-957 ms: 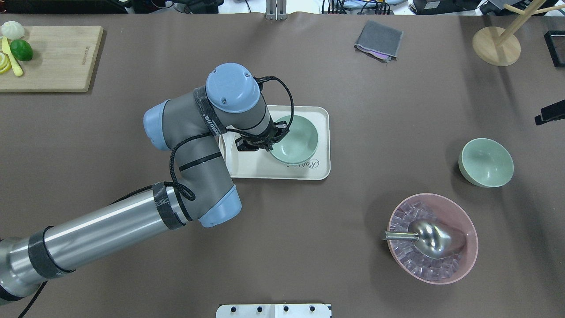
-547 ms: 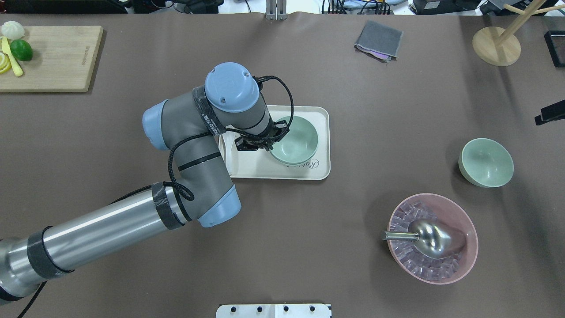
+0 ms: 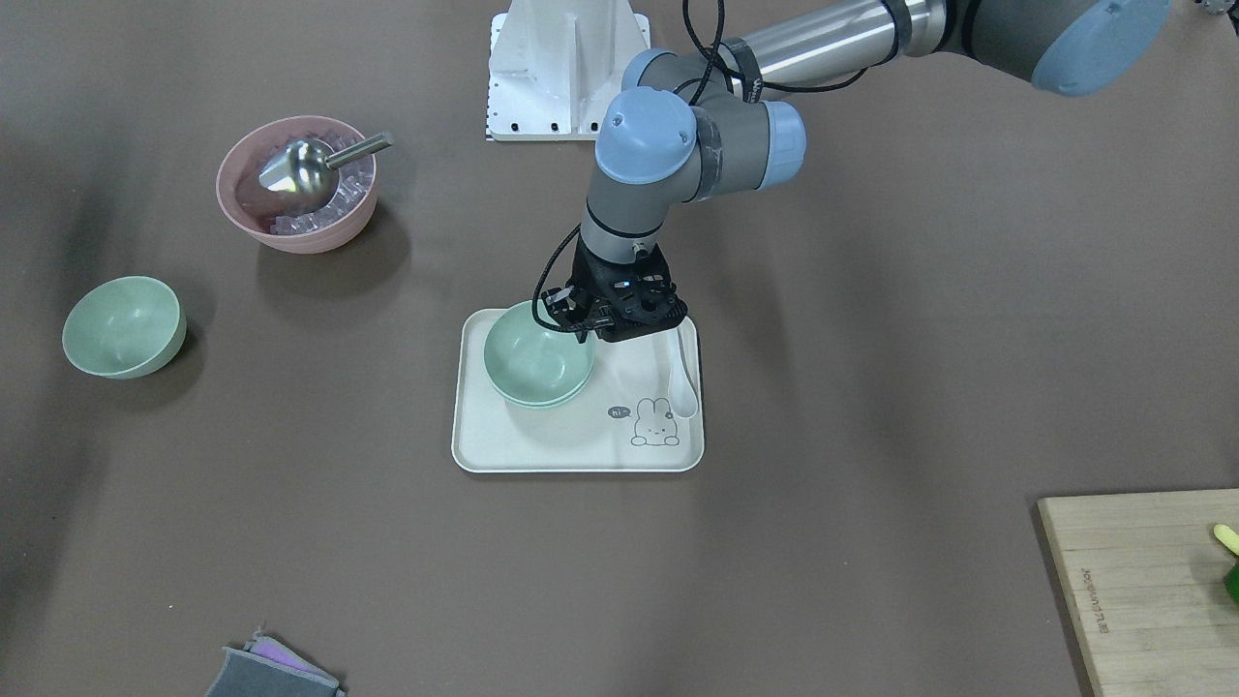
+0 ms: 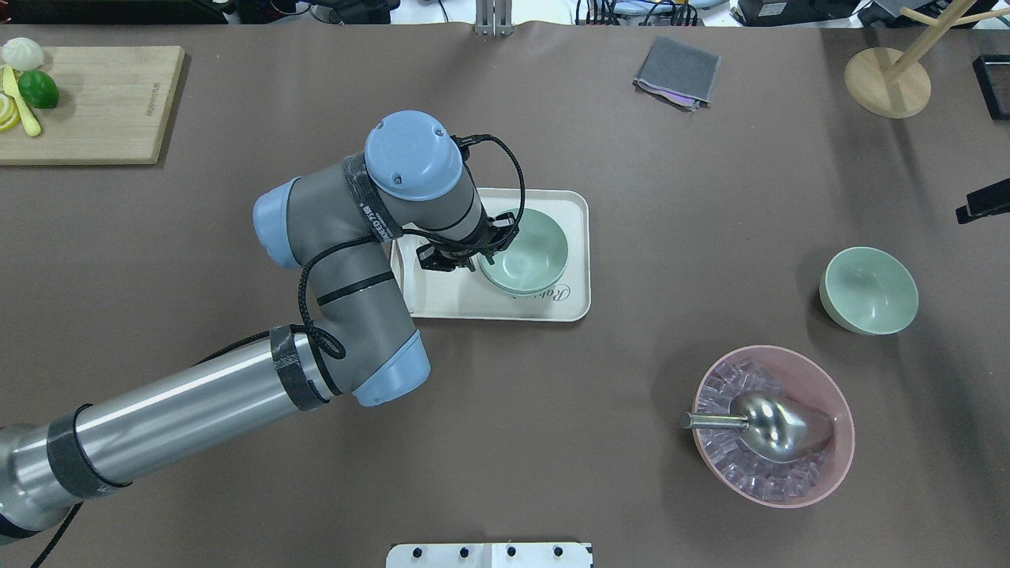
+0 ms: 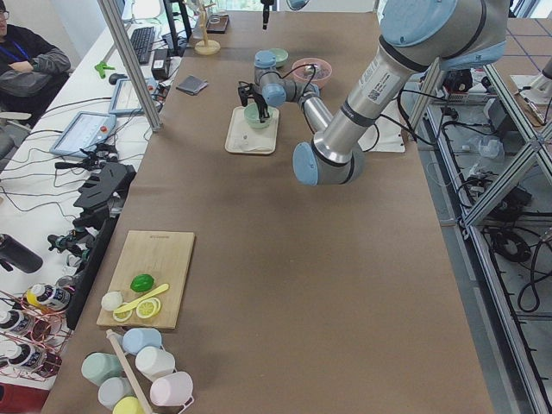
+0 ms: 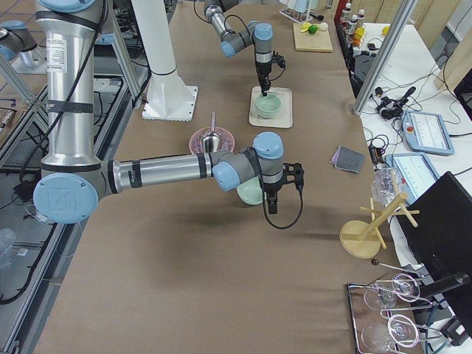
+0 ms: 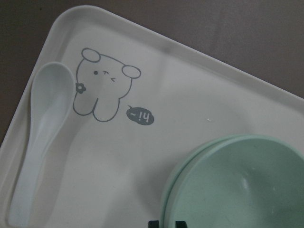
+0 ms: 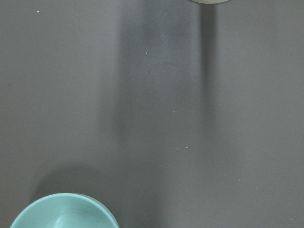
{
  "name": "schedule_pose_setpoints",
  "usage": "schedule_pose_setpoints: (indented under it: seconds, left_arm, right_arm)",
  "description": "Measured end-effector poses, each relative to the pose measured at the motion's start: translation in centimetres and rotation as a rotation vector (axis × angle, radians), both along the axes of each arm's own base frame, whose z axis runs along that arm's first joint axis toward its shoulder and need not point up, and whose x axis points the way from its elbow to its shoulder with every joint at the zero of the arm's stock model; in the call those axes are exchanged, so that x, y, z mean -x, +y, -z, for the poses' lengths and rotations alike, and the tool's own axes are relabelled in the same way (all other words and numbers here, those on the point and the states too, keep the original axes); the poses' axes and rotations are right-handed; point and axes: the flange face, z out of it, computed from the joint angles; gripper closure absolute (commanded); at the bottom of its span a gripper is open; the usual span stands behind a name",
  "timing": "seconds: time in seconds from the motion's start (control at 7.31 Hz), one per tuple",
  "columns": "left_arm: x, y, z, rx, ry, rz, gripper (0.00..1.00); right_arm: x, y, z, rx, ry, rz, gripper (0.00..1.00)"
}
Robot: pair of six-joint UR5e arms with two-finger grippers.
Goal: Stack green bowls together
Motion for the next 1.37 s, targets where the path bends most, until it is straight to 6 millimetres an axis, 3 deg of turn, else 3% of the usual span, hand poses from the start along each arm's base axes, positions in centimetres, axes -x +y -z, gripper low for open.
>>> schedule_pose_setpoints:
  seconds: [0.27,0.41,0.55,0.68,1.09,1.37]
  left_arm:
    - [2.0,0.7,0.7,-0.017,0.03,-0.003,0.02]
    - [4.2,0.9,-0.1,-0.028,0.044,-0.022,0.02]
    - [7.9,1.0,-2.3,-0.055,0.054,-0.066,0.02]
    - [12.8,0.9,-5.6,-0.094,0.054,-0.111,0.02]
    - [28.1,1.5,-17.9,-0.262,-0.023,-0.254,0.02]
    - [36.1,1.3,-23.9,-0.334,-0.046,-0.327,0.02]
  right_arm:
    - [0.0,0.0,-0.1,0.002,0.001,0.0,0.0]
    - [0.1,0.0,-0.3,0.006,0.003,0.001,0.0]
    - [0.2,0.1,-0.5,0.014,0.005,-0.001,0.0]
    - [0.5,0.2,-0.7,0.026,0.004,-0.003,0.0]
    - [1.8,1.9,-1.8,0.033,-0.006,0.011,0.01]
    - [4.7,2.9,-1.7,0.05,-0.022,-0.014,0.01]
